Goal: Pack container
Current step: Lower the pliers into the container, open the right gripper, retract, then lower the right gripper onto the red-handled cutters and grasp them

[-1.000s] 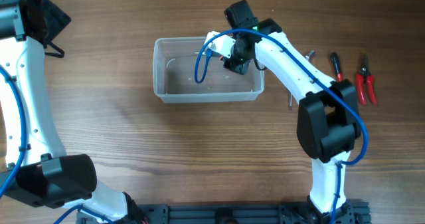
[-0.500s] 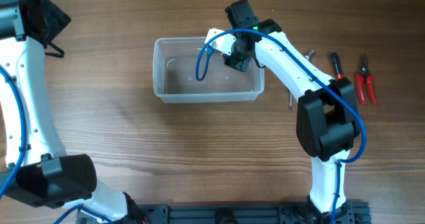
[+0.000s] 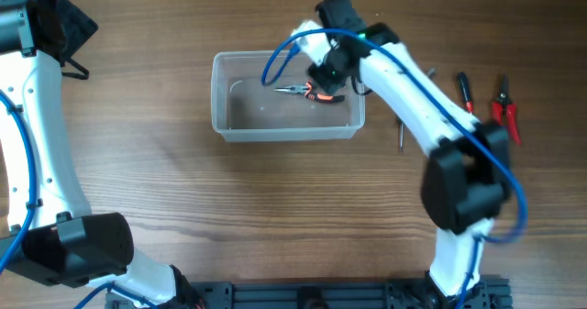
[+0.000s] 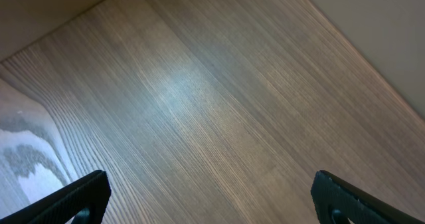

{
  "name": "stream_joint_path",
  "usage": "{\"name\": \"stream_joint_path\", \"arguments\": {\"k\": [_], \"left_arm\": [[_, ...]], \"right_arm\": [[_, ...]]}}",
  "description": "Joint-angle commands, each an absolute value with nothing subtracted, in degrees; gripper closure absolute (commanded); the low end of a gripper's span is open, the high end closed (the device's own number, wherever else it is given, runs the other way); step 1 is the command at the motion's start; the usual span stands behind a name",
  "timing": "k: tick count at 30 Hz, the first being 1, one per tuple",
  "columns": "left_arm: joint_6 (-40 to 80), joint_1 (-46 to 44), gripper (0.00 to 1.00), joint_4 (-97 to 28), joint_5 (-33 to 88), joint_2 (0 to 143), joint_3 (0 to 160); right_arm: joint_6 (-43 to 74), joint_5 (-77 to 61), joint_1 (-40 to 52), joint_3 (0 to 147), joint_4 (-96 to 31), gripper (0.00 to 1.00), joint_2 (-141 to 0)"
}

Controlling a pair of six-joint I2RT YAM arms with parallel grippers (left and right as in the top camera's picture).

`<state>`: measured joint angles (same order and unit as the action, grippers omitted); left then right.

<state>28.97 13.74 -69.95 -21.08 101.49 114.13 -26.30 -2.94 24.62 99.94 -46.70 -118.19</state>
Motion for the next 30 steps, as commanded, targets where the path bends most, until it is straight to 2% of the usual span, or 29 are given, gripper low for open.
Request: {"name": "stream_joint_path", "arguments": {"k": [1, 5, 7, 10, 18, 26, 30], "left_arm": [[28.71, 14.04, 0.0, -69.95, -20.99, 101.25, 114.65], [28.71, 14.04, 0.0, -69.95, -20.99, 101.25, 114.65], [28.71, 14.04, 0.0, -69.95, -20.99, 101.25, 114.65], [28.71, 14.04, 0.0, -69.95, -20.99, 101.25, 114.65], [28.71, 14.04, 0.0, -69.95, -20.99, 101.25, 114.65], [28.71, 14.04, 0.0, -69.95, -20.99, 101.25, 114.65], [28.71, 14.04, 0.0, -69.95, -20.99, 101.25, 114.65]], "right_arm": [[-17.8, -1.52, 21.17, 101.69, -45.84, 0.44, -100.01], [-11.4, 9.1, 14.44, 101.67, -46.15, 0.43, -90.61], [-8.67, 12.49, 9.1, 101.67, -48.05, 0.25, -88.49], [-6.24, 11.64, 0.23, 101.65, -53.15, 0.23, -88.71], [-5.61, 2.63, -16.32, 99.11, -61.52, 0.19, -99.61], [-11.51, -0.1, -22.48, 97.45, -62.43, 0.2, -115.42], [-14.41, -5.34, -25.52, 97.45, -62.83, 0.26, -120.97]]}}
